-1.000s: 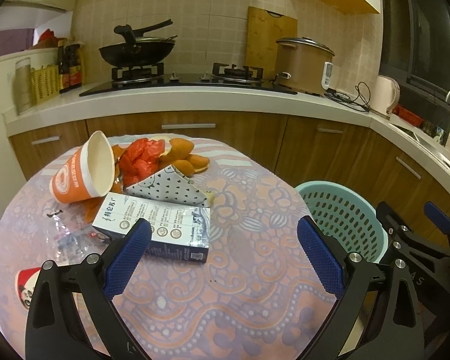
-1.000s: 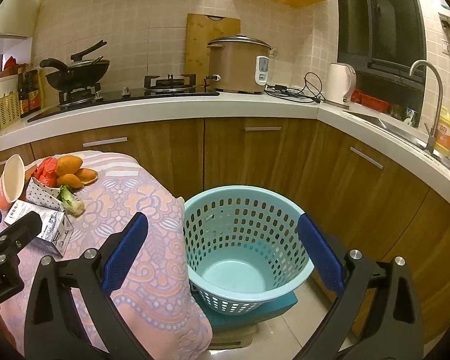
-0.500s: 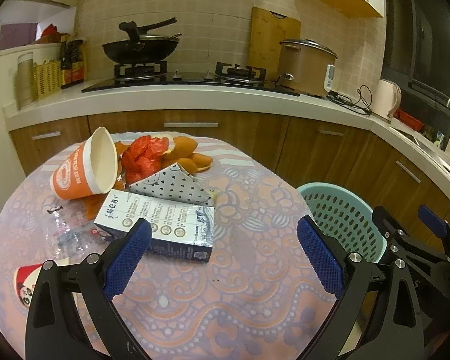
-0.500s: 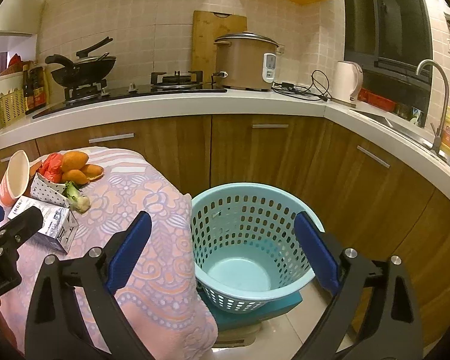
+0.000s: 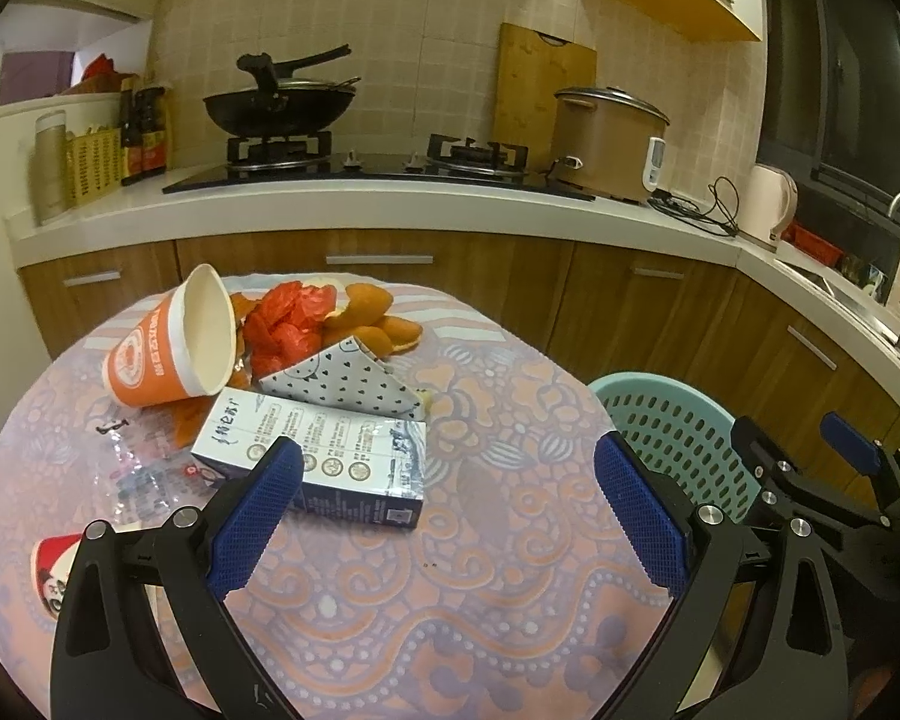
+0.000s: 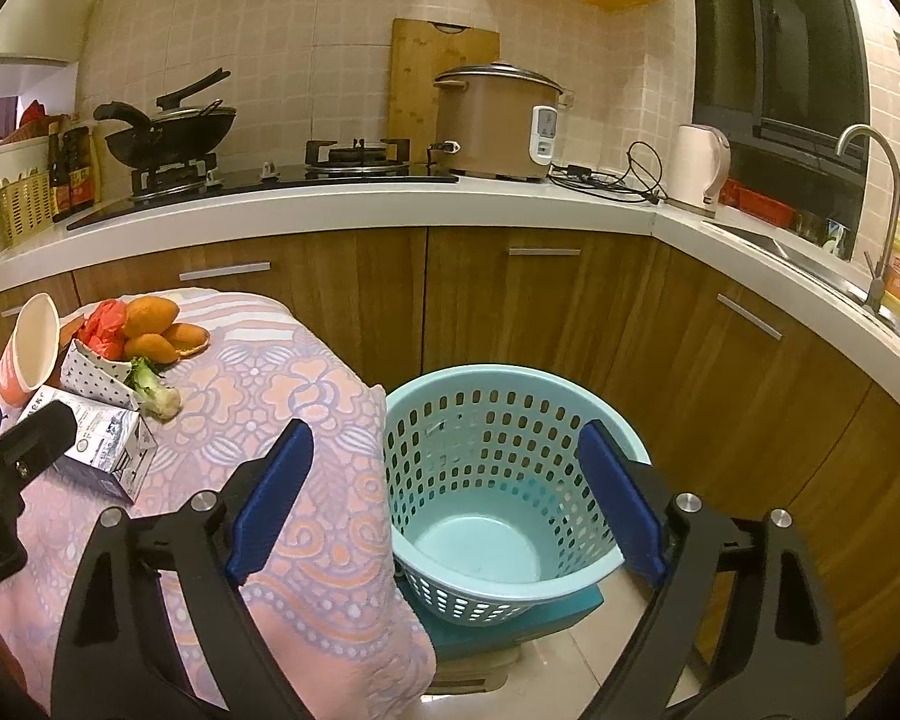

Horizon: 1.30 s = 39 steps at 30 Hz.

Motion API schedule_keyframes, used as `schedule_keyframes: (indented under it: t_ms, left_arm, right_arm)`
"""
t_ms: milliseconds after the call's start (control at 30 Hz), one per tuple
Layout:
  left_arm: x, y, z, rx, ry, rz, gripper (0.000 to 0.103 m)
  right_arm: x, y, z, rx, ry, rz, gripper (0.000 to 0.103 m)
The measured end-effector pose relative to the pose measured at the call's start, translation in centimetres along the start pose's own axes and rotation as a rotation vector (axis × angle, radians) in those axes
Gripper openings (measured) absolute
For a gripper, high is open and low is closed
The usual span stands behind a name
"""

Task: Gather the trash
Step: 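Move the left tool to the red-and-white panda cup while the right tool approaches the polka-dot paper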

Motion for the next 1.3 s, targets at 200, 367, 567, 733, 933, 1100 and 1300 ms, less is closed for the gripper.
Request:
schedule_keyframes:
  t_ms: [200,367,567,733,933,1100,1300]
  left_arm:
    - [-0.5,0.2,0.3,0.009,0.01,0.004,0.093]
    - [-2.7,0.4,1.9,0.037,0.06,0.005,0.093]
    - [-8.4,-0.1,4.5,0.056,0.159,0.053,0.093]
    - [-14.7,-2.4,4.7,-0.004,0.265,0.111,0.093]
    - [-18.9,-6.6,2.6,-0.147,0.284,0.178,0.093]
    - [-19.9,-8.4,1.2,-0.208,0.304,0.2,0.093]
    - [-22.2,-8.8,1.3,-0.208,0.269,0.254,0.091]
  right_arm:
    - [-0.6,0.0,0.1,0.002,0.011,0.013,0.081]
    - [-1.6,0.1,-0.2,-0.001,0.042,0.021,0.072]
    - [-4.8,-0.1,-1.7,-0.042,0.162,0.046,0.051]
    - [-10.5,0.0,-3.2,-0.093,0.381,0.104,0.049]
    - [-15.6,-0.9,-6.2,-0.203,0.523,0.121,0.049]
    - [-18.0,-3.1,-8.0,-0.328,0.611,0.092,0.049]
    - [-20.6,-5.1,-6.1,-0.371,0.704,0.13,0.05]
Point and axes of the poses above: each gripper's, at about its wrist camera, not at the fingertips, and z roughly against the way its jaws point, x to its right, y to its top, the point moved 9 cm from there along -z, roughly the way its jaws point, and after that the axes turned 12 degrees about y, right-handed, at the moved point
